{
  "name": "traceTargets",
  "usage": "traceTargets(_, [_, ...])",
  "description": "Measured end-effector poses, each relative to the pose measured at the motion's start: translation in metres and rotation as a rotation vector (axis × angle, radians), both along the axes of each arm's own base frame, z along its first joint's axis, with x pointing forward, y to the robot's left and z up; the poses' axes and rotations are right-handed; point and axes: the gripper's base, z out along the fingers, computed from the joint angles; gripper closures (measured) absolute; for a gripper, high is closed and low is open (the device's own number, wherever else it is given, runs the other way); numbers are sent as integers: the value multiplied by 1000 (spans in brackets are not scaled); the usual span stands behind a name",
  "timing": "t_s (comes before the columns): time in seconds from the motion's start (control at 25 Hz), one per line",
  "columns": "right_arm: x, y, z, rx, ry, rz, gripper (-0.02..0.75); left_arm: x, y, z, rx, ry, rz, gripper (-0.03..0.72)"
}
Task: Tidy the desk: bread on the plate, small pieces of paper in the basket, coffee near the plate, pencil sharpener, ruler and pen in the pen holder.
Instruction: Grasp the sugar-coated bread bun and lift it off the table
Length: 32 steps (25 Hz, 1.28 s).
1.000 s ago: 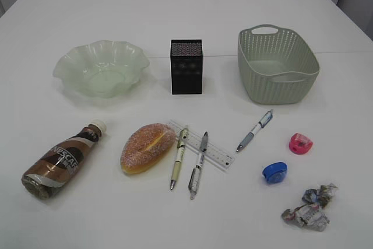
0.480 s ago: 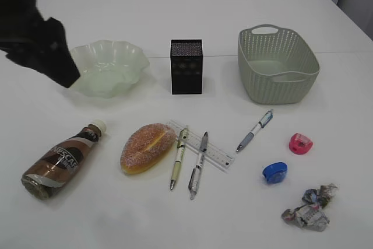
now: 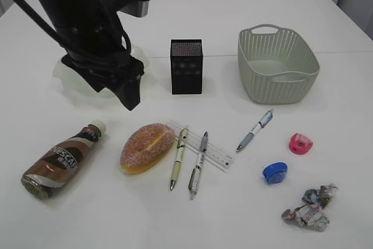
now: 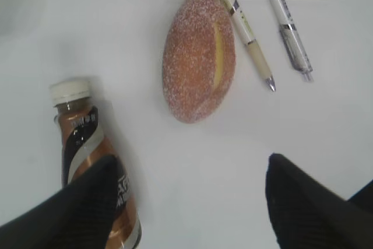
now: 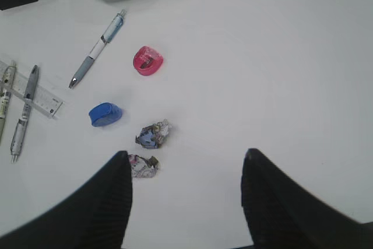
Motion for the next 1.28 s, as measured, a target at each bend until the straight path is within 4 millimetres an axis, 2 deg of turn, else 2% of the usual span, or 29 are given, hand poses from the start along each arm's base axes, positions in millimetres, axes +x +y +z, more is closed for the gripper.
traceTargets(0.36, [1,0,1,13,-13,-16,271,25,-16,-49,1,12,7,96])
traceTargets(0.76, [1,0,1,32,-18,-37,270,31,-28,-89,2,98,1,96])
traceTargets(0.96, [2,0,2,34,-28,-40,270,28,-43,-101,5,96,-30,96])
traceTargets(1.28, [2,0,2,35,-31,-41,269,47,-59,-111,40,89,-52,96])
